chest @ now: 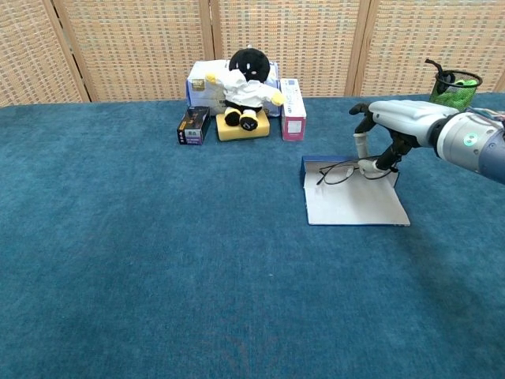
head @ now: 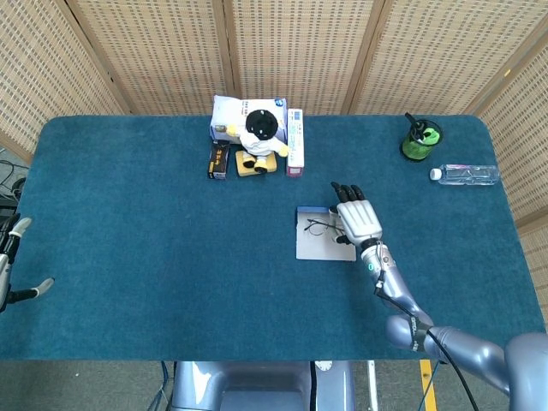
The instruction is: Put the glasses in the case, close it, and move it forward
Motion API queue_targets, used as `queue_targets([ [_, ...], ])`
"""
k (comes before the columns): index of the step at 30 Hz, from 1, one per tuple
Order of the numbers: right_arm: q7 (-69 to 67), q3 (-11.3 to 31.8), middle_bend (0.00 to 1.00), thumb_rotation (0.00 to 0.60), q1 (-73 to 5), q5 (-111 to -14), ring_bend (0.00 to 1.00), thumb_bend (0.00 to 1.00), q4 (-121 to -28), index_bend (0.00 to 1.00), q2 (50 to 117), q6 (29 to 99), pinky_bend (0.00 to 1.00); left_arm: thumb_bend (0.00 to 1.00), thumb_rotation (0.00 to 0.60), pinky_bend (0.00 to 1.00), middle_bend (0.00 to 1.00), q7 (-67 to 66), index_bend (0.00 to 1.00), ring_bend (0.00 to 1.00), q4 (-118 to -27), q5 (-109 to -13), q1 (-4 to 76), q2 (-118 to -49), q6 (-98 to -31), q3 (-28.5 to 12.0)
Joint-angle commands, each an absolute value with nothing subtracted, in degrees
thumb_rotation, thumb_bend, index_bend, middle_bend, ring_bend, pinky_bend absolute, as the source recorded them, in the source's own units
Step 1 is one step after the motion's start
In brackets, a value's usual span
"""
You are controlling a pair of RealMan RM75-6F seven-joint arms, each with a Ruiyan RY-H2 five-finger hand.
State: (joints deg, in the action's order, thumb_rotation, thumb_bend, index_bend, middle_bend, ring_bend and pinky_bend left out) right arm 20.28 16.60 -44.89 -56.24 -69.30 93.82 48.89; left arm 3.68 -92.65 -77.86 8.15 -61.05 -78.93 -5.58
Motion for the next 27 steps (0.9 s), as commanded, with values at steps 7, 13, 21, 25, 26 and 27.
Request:
queue_targets([
  [7, 20.21, 16.83, 0.03, 0.6, -47.23, -53.77, 0.0, 0.49, -63.6, 0.6, 96.45, 46.35, 0.0, 0.0, 0.6, 0.0, 0.0, 3.95, 0.0, 0.0, -92.26, -76.77, 8.47, -61.09, -78.03, -5.94],
  [13, 21.13, 16.63, 0.03, 0.6, -48.66, -53.14, 0.0, 0.49, -61.25, 0.6, 97.87, 45.58, 0.0, 0.0, 0.6, 0.0, 0.0, 4.08, 0.0, 0.0, -92.23, -76.17, 8.66, -61.04, -77.56, -6.17],
  [21, 23.18, 16.13, 0.03, 0.6, -49.93, -51.36, 0.0, 0.52, -57.47, 0.6, 99.72, 44.67, 0.0, 0.0, 0.6, 0.0, 0.0, 4.45, 0.0, 0.0, -92.18, -76.0, 8.65, -60.91, -77.44, -6.22],
  [25, 23.62, 15.99, 0.03, 0.6, -50.24, -50.66, 0.0, 0.52, -56.08, 0.6, 100.33, 44.14, 0.0, 0.0, 0.6, 0.0, 0.0, 4.5, 0.0, 0.0, -92.18, -75.96, 8.65, -60.88, -77.44, -6.24],
  [26, 23.65, 15.99, 0.03, 0.6, -50.31, -50.59, 0.0, 0.52, -55.82, 0.6, 100.45, 44.09, 0.0, 0.0, 0.6, 0.0, 0.0, 4.51, 0.0, 0.0, -92.17, -75.97, 8.64, -60.88, -77.43, -6.22],
  [27, 23.71, 15.98, 0.03, 0.6, -50.38, -50.53, 0.0, 0.52, -55.55, 0.6, 100.57, 44.04, 0.0, 0.0, 0.6, 0.0, 0.0, 4.51, 0.0, 0.0, -92.18, -75.97, 8.64, -60.88, -77.43, -6.21],
])
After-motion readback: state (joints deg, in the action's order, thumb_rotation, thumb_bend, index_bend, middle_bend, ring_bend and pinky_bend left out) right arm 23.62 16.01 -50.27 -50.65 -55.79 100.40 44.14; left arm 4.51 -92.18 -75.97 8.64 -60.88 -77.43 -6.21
